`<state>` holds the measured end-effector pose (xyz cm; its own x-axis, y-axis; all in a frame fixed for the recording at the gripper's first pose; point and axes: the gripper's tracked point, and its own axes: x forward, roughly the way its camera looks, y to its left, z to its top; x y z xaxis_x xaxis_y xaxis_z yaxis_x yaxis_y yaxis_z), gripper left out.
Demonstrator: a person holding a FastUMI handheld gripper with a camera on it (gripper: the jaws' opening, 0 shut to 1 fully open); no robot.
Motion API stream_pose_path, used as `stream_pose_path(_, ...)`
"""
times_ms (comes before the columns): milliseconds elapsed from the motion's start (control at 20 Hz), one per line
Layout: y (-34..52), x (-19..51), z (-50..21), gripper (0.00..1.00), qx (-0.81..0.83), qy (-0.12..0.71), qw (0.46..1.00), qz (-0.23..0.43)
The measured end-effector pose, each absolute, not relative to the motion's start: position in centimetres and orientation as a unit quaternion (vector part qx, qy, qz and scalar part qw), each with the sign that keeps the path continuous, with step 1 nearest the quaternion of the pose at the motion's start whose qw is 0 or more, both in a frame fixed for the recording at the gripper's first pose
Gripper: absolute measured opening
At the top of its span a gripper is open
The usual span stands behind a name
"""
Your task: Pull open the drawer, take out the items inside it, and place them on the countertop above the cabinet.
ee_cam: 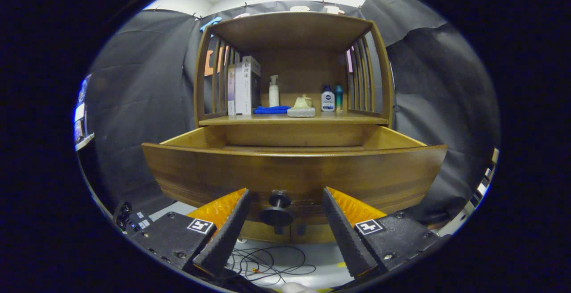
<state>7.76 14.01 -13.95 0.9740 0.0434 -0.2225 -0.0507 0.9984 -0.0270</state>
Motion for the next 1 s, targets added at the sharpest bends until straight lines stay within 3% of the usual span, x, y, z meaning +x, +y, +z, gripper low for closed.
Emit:
stream_pose_path(550, 14.5, 9.3, -15.4, 1.0, -0.044, 0.097, 0.994, -0.022)
stream_pose_path(1000, 13.6, 10.6, -15.0, 1.0, -0.041, 0.099, 0.994, -0.007)
